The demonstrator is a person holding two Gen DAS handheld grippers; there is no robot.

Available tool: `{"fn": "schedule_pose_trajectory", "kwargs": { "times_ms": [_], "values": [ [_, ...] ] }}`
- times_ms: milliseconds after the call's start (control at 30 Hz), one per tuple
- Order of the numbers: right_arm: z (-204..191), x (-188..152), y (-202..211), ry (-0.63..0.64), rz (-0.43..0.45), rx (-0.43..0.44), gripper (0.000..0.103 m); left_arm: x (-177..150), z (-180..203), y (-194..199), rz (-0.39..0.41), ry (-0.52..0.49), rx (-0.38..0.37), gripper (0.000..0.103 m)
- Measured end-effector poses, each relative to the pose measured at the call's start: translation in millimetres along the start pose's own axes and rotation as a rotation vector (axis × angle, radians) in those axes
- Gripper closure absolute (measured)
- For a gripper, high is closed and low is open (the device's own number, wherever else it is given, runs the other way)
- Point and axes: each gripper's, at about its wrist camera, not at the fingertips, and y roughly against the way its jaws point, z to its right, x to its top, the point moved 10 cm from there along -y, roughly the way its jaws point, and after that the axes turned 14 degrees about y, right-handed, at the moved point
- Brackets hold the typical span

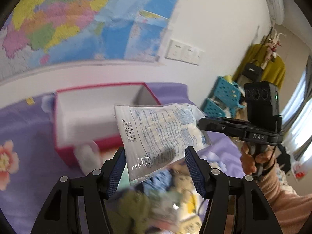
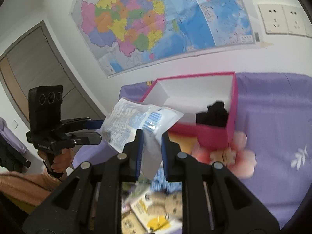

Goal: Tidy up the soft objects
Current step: 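Carry the clear pack into the pink box and open the right gripper, then grasp the gold tissue packet with the right gripper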

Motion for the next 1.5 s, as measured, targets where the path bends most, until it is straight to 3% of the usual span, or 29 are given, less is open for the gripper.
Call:
{"fn": "schedule_pose_trajectory", "kwargs": {
  "times_ms": [300,733,900,967,1033,1200,1500],
  "values": [
    [28,38,-72,-0.047,-0.053,0.001,0.083,55,-61,-21,0.019,0.076,0.093,0.041],
    [71,31,-155,-0.161,-0.157,-0.036,0.080,60,-125,-70,-0.055,0.223,0.134,0.041],
    [77,25,-172,-0.186,-0.194,-0.048,0.072,60,-147,-79,-0.076,0.271,0.166,0.041],
    [82,21,-178,-0.201,-0.228,-0.078,0.054,59,-157,-80,-0.068,0.289,0.211,0.041],
    [87,18,-179,-0.200,-0.240,-0.121,0.048,58,-159,-77,-0.061,0.306,0.205,0.042],
    [90,17,-166,-0.197,-0.226,-0.141,0.048,59,-152,-56,0.016,0.277,0.229,0.042],
    [50,38,-97,-0.111,-0.126,-0.088,0.048,42,-104,0,0.122,0.166,0.153,0.042]
  ]
}}
